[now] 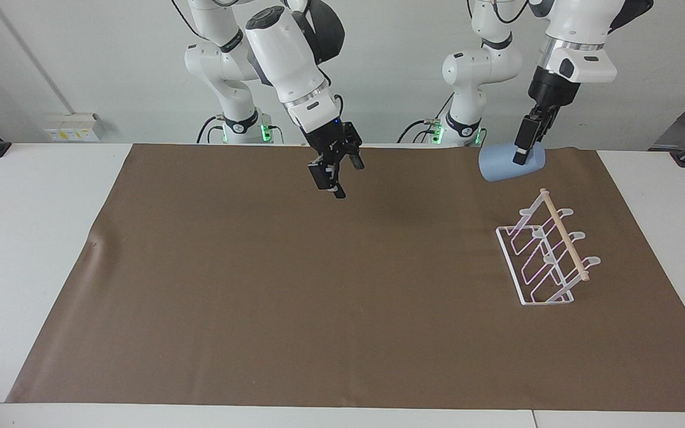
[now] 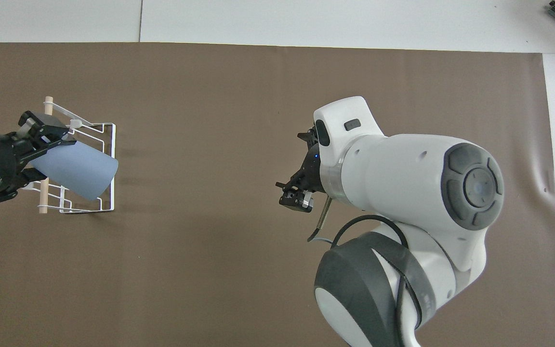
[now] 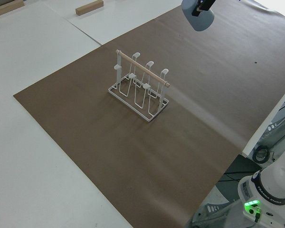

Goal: Hang cup on cup holder
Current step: 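Open the right gripper and withdraw it while the left gripper holds the cup, then lower the cup onto the rack hook with the left gripper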

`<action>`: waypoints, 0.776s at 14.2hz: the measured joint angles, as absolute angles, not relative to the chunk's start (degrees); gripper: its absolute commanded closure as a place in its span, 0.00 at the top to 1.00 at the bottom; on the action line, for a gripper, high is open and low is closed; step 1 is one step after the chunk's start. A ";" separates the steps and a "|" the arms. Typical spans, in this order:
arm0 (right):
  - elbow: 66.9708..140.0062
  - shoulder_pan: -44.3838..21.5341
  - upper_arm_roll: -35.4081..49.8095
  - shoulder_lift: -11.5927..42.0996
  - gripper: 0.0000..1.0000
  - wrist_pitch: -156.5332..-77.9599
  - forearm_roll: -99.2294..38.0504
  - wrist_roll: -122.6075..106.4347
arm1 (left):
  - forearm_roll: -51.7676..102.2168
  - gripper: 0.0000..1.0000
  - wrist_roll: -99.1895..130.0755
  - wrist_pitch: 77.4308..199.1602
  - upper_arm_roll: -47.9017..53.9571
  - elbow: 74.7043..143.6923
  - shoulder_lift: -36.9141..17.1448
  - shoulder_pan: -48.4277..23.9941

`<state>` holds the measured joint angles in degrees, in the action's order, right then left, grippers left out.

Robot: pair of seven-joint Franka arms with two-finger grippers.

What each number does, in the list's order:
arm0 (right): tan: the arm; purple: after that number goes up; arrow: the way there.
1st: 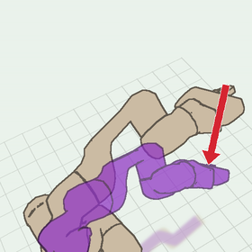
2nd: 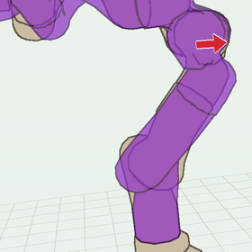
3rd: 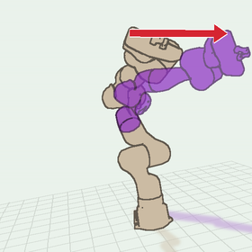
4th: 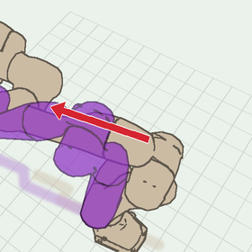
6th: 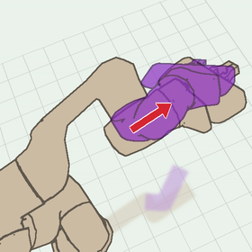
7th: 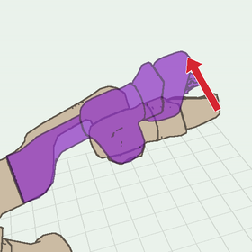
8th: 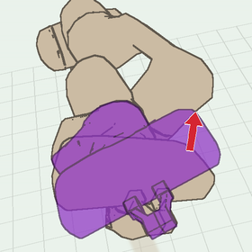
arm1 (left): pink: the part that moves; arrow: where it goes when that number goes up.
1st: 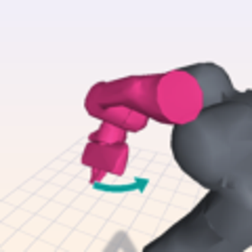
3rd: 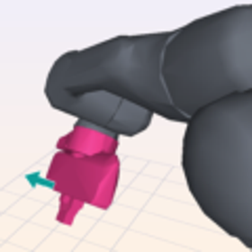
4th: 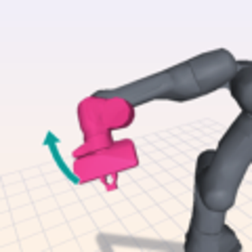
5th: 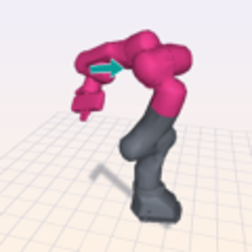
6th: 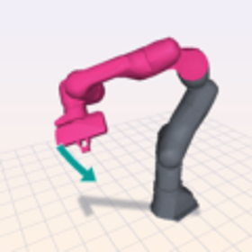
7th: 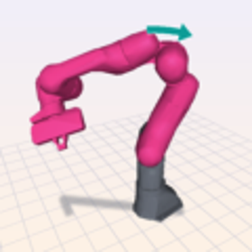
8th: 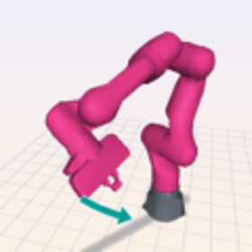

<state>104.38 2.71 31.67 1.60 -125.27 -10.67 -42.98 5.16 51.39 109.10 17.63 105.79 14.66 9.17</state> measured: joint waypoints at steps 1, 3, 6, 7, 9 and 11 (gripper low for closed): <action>103.99 2.71 30.64 1.27 1.00 -121.20 -6.54 -42.98 | 4.44 0.00 50.20 111.49 17.56 106.48 14.48 10.13; 103.56 2.71 27.98 0.66 1.00 -114.57 -2.23 -42.98 | 1.45 0.00 49.48 116.11 17.48 107.90 13.51 11.13; 103.21 2.87 21.12 0.03 1.00 -108.49 -0.55 -42.99 | -4.30 0.00 49.40 121.93 17.48 108.44 10.73 11.64; 103.05 2.99 18.57 -0.03 1.00 -107.06 -0.52 -42.90 | -5.80 0.00 49.40 123.21 17.45 108.43 10.09 11.85; 102.76 3.39 13.75 -0.06 1.00 -104.11 -0.47 -40.11 | -7.57 0.00 49.38 125.45 17.46 108.43 9.16 12.33; 101.90 3.46 11.42 -0.05 1.00 -100.44 0.74 -30.72 | -8.69 0.00 49.32 127.45 17.41 108.48 8.04 12.57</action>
